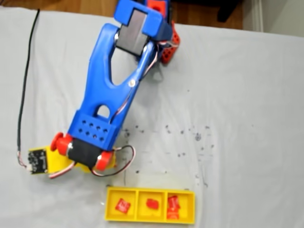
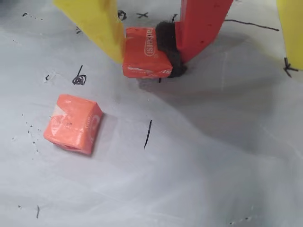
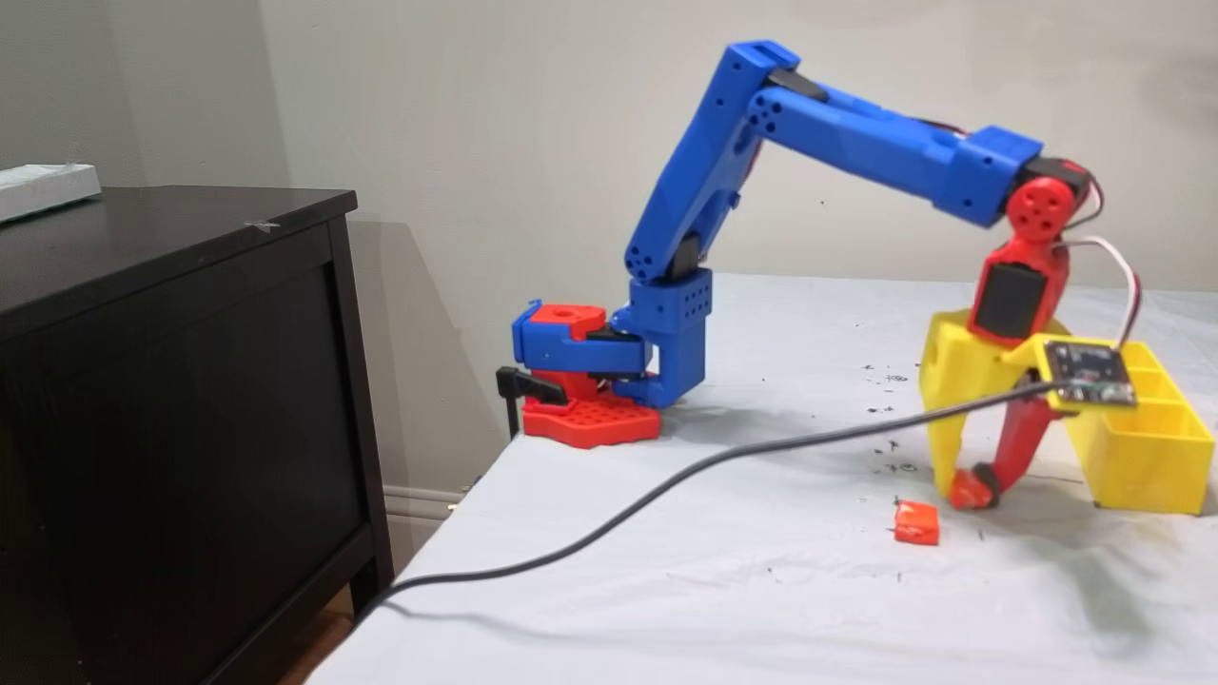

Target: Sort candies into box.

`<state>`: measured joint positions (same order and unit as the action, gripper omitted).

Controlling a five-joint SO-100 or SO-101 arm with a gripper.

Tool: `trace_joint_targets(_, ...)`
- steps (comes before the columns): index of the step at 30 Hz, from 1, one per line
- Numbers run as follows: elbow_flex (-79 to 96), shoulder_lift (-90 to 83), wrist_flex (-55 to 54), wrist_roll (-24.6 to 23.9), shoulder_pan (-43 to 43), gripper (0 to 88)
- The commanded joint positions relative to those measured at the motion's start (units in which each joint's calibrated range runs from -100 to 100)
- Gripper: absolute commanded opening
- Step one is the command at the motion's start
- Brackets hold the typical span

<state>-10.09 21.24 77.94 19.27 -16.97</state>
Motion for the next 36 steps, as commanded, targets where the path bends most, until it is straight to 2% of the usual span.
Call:
trace_joint_targets(1,-0.33,-16.66,1.11,-0.88,0.12,0.2)
trace_joint_targets(11,12.32,-35.23,-8.72,-4.84,9.0,0.2)
trace_joint_targets(13,13.87,-35.99,-12.4,-7.03,11.54,0.2)
trace_joint_targets(20,10.78,-31.07,-18.05,-11.04,15.16,0.2)
trace_joint_targets(31,6.13,-21.32,-23.54,-13.28,18.51,0.2)
trace_joint_targets(36,0.22,-16.82,-22.06,-13.92,18.97,0.2)
